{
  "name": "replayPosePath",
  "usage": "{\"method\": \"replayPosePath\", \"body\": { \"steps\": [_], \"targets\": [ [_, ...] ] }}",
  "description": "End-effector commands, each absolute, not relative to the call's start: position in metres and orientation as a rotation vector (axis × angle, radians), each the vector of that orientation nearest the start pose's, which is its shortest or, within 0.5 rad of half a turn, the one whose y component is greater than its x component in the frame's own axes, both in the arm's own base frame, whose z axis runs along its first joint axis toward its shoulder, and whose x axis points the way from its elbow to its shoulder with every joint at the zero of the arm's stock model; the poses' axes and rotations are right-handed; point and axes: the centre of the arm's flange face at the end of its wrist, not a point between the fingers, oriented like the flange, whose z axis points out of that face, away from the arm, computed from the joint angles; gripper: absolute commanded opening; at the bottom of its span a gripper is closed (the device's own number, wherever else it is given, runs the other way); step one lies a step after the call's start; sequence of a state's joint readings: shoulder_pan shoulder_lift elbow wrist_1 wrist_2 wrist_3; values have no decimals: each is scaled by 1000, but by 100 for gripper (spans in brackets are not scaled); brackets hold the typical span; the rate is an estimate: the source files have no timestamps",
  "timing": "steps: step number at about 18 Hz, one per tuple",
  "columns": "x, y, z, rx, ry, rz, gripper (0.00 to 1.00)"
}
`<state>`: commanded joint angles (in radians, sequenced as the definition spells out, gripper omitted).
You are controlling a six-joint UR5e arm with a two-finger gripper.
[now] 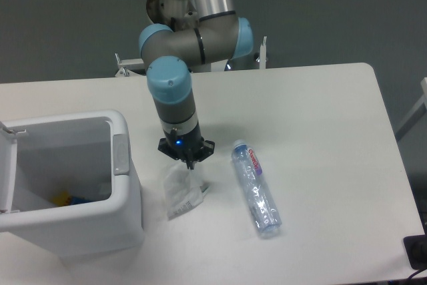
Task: Place the trash in the trash can
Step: 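Close the gripper on the white tissue and lift it, then carry the tissue over the white bin and open the gripper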
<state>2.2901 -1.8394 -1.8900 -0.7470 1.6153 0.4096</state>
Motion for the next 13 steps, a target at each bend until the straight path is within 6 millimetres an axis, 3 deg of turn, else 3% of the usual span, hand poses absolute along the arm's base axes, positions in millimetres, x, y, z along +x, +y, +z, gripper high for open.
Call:
{"method": "replayPosePath", "body": {
  "steps": [3, 5, 7, 10, 13],
  "targets": [
    [-292, 504, 308, -2839, -515, 217, 0],
    [-317, 498, 339, -2738, -575, 177, 0],
    [-342, 490, 386, -2612, -660, 178, 0],
    [-349, 487, 447, -2442, -737, 129, 0],
    [-337, 487, 508, -2286, -808, 73, 0]
  ]
}}
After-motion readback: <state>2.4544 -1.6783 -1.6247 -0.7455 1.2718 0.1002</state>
